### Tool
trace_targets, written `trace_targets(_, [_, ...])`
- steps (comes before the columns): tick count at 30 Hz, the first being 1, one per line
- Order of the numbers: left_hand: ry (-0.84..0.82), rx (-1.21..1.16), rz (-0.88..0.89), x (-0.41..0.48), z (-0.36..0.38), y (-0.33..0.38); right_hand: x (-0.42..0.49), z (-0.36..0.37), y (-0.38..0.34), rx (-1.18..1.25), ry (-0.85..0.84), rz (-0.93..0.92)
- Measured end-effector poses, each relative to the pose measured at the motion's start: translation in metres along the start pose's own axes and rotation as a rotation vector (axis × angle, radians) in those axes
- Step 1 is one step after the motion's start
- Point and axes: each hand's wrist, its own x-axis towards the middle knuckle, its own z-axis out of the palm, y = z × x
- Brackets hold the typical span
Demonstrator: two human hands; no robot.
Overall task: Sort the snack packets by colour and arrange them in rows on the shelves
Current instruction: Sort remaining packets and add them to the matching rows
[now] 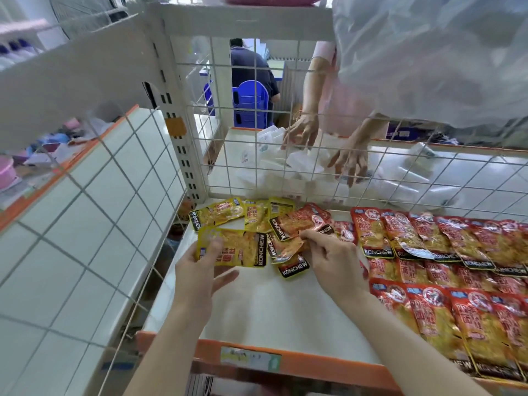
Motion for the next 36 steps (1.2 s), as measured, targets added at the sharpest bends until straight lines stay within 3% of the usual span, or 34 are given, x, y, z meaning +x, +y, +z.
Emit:
trace_targets(7, [-0.05,0.104,-0.045,-0.008,-0.013,-0.01,-0.016,-0.004,-0.021,0.299,-0.068,0.294])
trace_targets(17, [-0.145,0.071,-0.001,-0.025,-0.019,-0.018,-0.046,-0.02,-0.038,0.478,-0.078,0.44])
trace_targets(28, [-0.339,0.231,-0.048,-0.058,0.009,-0.034,-0.091,-0.065,-0.031,0.535,0.012,0.664])
trace_targets(36, [-0.46,0.244,-0.026,-0.113,0.041,-0.042,-0.128,-0.122,-0.025,0.581,0.073,0.671])
